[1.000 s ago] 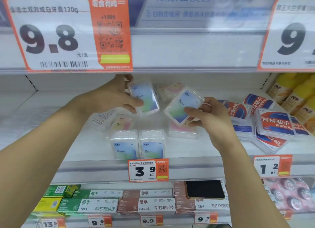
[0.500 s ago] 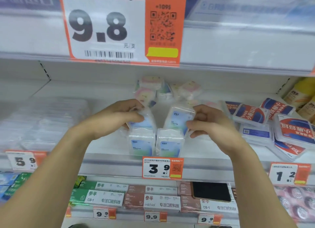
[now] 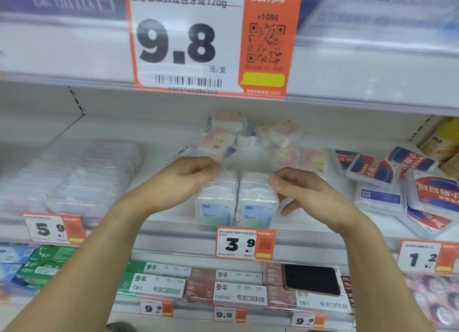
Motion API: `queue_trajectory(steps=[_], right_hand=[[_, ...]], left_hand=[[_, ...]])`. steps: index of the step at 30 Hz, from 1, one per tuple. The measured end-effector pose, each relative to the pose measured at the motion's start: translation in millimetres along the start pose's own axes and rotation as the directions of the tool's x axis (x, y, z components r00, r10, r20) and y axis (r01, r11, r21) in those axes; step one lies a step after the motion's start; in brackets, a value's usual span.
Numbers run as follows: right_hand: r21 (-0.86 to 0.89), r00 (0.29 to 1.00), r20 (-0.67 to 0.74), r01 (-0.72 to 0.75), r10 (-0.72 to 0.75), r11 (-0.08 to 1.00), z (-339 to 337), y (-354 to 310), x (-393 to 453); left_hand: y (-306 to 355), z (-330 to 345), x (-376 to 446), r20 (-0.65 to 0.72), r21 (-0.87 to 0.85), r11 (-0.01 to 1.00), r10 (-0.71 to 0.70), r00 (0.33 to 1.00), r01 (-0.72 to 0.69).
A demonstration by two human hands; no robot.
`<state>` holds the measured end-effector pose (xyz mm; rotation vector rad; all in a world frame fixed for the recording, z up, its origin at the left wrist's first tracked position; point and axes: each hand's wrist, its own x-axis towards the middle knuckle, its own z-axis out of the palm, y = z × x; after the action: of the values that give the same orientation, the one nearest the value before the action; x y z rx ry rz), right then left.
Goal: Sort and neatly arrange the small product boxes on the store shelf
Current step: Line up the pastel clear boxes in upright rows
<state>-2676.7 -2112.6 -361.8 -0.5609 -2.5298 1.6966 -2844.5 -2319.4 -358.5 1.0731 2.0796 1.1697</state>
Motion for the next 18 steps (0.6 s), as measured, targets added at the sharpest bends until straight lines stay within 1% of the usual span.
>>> queue_trajectory(steps=[6, 14, 17, 18], right_hand=[[-0.019, 1.000, -0.003, -0.008, 0.008, 1.000, 3.9, -0.5, 2.9], [-0.034, 1.000, 0.009, -0.005, 0.006, 0.999, 5.2, -2.3, 6.0], [-0.045, 0.999, 0.034, -0.013, 0.015, 0.999, 3.7, -4.0, 2.3], [-0.032, 1.000, 0.021, -0.018, 0.019, 0.999, 1.7, -4.6, 0.7]], left_hand=[[-7.1, 1.1, -0.3, -0.018, -0.018, 0.999, -0.034, 0.999, 0.034], [-7.1, 8.2, -2.3, -0.065, -0.005, 1.000, -0.007, 0.998, 0.007], [-5.0, 9.2, -3.9, -0.077, -0.044, 0.999, -0.015, 0.997, 0.012], [-3.9, 9.6, -3.7, -0.091, -0.064, 0.998, -0.018, 0.996, 0.012]])
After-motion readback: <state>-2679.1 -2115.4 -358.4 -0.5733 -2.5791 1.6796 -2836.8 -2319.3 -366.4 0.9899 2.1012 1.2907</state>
